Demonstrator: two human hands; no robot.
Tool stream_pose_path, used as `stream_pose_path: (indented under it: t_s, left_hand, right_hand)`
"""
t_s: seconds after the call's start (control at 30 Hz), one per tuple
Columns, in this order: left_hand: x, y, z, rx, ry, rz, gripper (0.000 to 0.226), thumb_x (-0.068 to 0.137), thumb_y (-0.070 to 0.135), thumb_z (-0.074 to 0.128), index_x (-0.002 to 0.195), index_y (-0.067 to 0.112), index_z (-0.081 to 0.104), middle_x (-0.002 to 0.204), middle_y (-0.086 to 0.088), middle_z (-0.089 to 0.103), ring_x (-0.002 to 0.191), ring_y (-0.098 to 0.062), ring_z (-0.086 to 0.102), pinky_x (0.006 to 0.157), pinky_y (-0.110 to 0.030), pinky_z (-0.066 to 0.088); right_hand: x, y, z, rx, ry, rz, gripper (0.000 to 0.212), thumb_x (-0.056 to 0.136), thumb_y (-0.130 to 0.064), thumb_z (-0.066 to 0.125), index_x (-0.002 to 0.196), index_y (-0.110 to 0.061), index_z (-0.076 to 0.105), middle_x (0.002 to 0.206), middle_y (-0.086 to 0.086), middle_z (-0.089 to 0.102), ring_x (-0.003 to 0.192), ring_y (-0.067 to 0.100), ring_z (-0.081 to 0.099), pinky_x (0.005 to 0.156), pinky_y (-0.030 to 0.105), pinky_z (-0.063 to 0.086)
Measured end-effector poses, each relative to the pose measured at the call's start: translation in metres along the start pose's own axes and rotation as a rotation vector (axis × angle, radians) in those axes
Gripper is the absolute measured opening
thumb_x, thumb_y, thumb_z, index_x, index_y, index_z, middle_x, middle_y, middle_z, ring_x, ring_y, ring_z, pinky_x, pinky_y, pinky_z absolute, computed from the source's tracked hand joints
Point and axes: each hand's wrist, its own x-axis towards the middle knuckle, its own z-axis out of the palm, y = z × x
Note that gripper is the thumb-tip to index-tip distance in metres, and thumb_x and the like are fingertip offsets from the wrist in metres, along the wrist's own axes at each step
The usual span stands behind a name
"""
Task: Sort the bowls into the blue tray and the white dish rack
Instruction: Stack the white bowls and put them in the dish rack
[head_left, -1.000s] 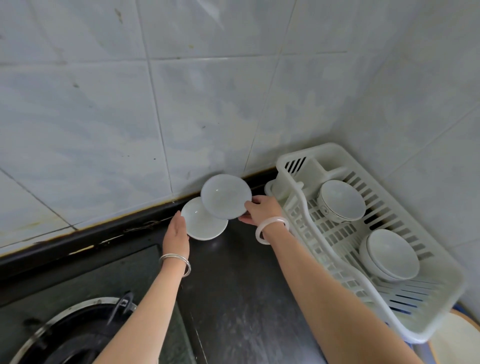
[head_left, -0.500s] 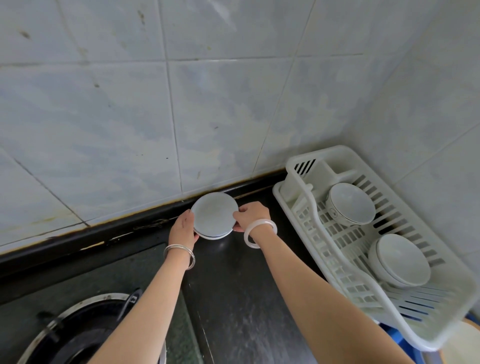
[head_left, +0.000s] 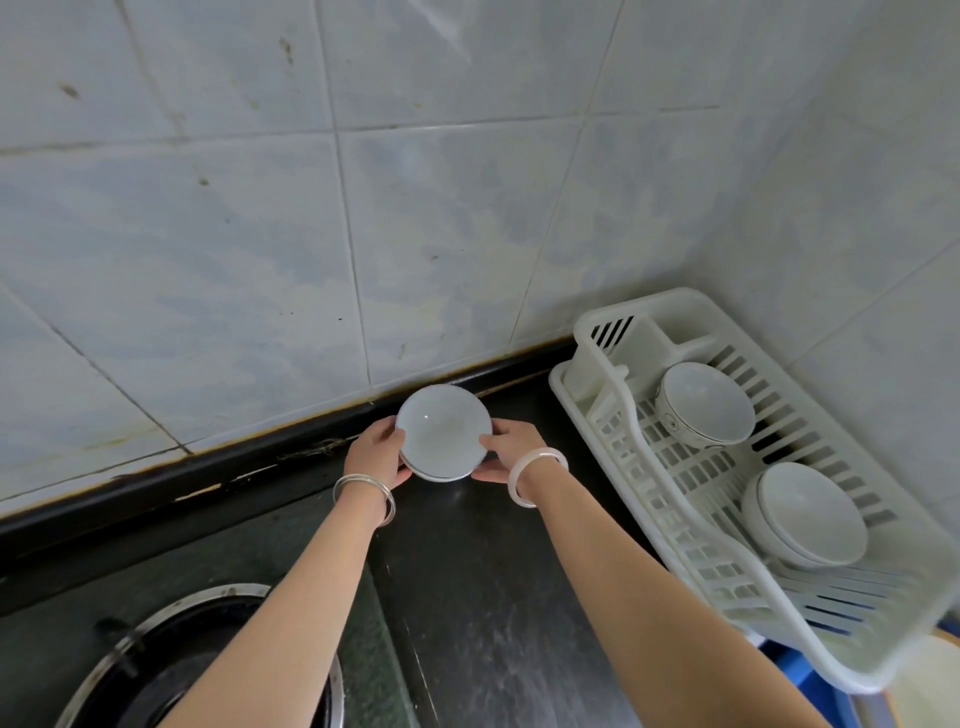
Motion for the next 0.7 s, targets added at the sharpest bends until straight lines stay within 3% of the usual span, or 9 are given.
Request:
stream_pose_path:
  t_s: [0.1,0.3,0.4,0.7]
  left_hand:
    - [-0.011,0.01,0.011,0.028,-0.05,0.031,0.03,0.092,0.009,0.048,0.119,0.019,0.055,0.128,-0.011,0.054,0.116,-0.031,0.053,0.086,-0.044,0.05]
    - [-0.046,0.043,0.062,0.064,-0.24,0.148,0.026,0.092,0.011,0.047,0.114,0.021,0.056,0.12,-0.007,0.055,0.113,-0.029,0.054,0.086,-0.042,0.05]
    - [-0.066,0.056,0.096,0.107,-0.351,0.19,0.029,0.092,0.011,0.048,0.119,0.018,0.056,0.12,-0.008,0.055,0.111,-0.027,0.054,0.081,-0.039,0.051]
    - [-0.107,0.06,0.207,0.279,-0.595,0.061,0.036,0.094,0.007,0.044,0.13,0.012,0.048,0.123,-0.016,0.053,0.11,-0.034,0.054,0.081,-0.04,0.051]
  right_hand:
    - [-0.009,0.002,-0.018,0.084,0.019,-0.058,0.042,0.09,-0.005,0.055,0.13,-0.015,0.051,0.122,0.014,0.06,0.088,0.029,0.066,0.075,0.041,0.059]
    - [-0.052,-0.016,-0.084,0.252,0.103,-0.164,0.042,0.088,-0.004,0.058,0.129,-0.014,0.053,0.097,0.002,0.063,0.078,0.023,0.068,0.066,0.033,0.06]
    - [-0.072,-0.022,-0.122,0.283,0.191,-0.196,0.042,0.087,-0.002,0.058,0.128,-0.012,0.054,0.103,0.005,0.06,0.077,0.025,0.068,0.058,0.029,0.06]
    - [-0.101,-0.002,-0.222,0.357,0.388,-0.203,0.025,0.087,0.003,0.055,0.108,-0.01,0.062,0.101,0.01,0.061,0.081,0.028,0.065,0.076,0.034,0.054]
